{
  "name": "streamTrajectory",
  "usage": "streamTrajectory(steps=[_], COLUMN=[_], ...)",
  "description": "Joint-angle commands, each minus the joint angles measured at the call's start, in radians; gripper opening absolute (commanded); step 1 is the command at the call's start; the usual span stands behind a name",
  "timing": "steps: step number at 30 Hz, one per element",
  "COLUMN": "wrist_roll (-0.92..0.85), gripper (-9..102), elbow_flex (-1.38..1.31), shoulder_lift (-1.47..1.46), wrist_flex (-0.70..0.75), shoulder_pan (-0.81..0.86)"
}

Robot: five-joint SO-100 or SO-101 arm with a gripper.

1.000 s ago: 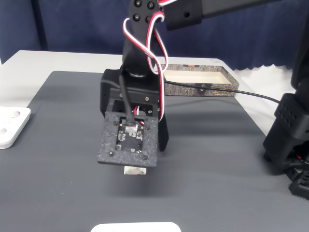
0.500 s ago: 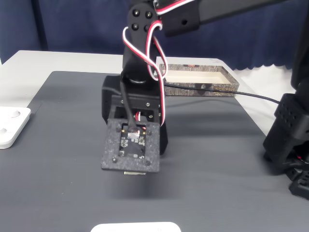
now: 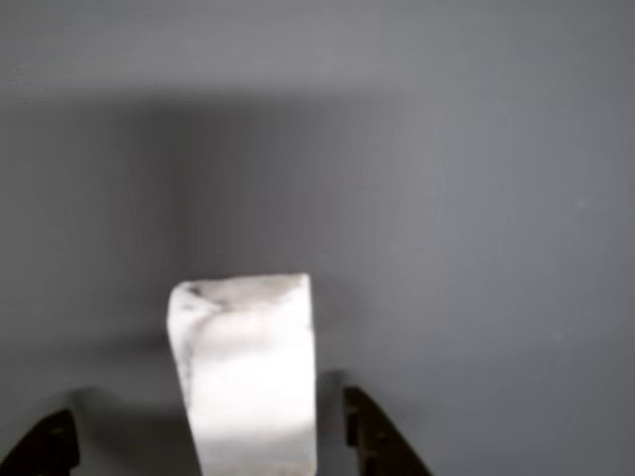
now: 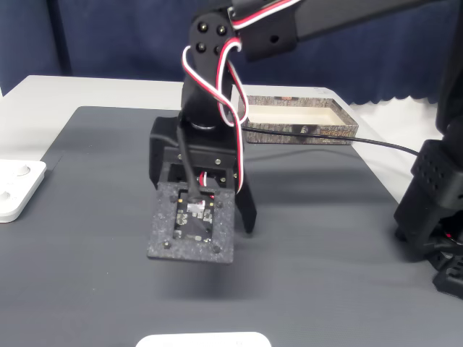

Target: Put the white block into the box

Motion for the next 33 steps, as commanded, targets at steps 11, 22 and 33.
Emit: streamTrajectory(steps=[11, 22, 33], wrist_roll=[0.014, 0.012, 0.018], gripper=[35, 25, 15], elbow_flex=[0.021, 0.021, 0.021], shoulder_lift=[-0.002, 0.002, 0.002], wrist_flex=[-0.006, -0.006, -0.006], shoulder_pan=[-0.005, -0.005, -0.002])
